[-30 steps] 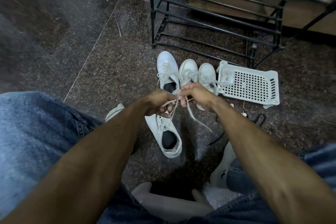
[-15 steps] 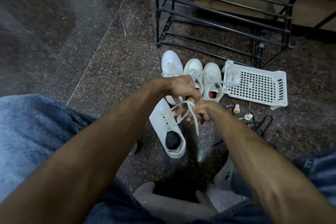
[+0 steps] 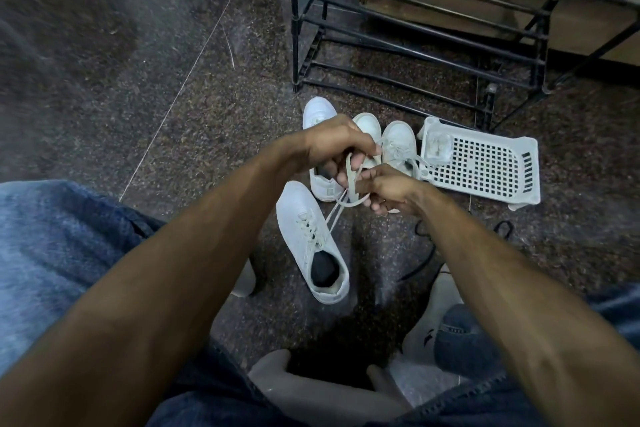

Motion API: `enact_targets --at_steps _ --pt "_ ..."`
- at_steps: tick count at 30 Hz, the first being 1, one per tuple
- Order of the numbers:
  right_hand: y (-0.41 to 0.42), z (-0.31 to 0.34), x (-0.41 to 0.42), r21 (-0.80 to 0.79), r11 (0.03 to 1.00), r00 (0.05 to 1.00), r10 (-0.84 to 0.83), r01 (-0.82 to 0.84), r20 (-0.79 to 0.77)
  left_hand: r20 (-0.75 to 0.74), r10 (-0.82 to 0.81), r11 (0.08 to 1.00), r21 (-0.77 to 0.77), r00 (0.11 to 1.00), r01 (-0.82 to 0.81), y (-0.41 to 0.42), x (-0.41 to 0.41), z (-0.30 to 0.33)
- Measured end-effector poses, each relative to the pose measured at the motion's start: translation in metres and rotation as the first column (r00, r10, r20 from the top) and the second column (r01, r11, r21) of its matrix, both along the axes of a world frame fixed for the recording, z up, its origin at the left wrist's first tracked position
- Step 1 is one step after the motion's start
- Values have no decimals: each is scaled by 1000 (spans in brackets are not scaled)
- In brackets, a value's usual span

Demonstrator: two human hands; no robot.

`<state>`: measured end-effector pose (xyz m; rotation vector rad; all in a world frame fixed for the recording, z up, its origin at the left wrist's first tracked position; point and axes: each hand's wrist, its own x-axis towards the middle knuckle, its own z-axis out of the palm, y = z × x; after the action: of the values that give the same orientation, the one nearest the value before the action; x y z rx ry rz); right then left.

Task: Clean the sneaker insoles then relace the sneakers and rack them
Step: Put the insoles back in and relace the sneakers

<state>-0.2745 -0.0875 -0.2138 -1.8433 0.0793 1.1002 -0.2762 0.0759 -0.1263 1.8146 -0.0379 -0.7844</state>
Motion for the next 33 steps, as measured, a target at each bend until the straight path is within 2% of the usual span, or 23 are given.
enact_targets --at_steps 6,10,13,16,19,22,25,29,31,33 --pt "-4 6 9 244 963 993 -98 111 -65 -86 53 990 -125 995 -64 15 7 4" --pt "-2 14 18 439 864 968 -199 248 -154 -86 91 978 -180 992 -105 18 8 5" --pt "0 18 21 355 919 983 -183 171 0 -93 216 930 -285 972 -234 15 8 7" --pt "3 22 15 292 956 999 -40 38 1 -86 306 890 -328 948 -317 14 12 8" --pt "6 25 8 305 952 1000 26 -20 -15 -80 457 835 -303 886 -459 13 17 4" --pt "10 23 6 303 952 997 -60 41 53 -146 649 691 -296 746 -659 17 16 -9" --pt "9 17 6 297 946 985 -157 128 76 -119 714 683 -98 690 -724 19 4 -36" --pt "9 16 5 302 929 973 -232 216 19 -69 708 704 156 703 -693 15 -19 -62" --pt "10 17 3 286 922 963 -268 260 -12 -88 663 746 168 743 -645 13 -28 -65" --pt "10 18 3 250 927 959 -284 278 -15 -168 545 839 105 822 -534 8 -33 -64"
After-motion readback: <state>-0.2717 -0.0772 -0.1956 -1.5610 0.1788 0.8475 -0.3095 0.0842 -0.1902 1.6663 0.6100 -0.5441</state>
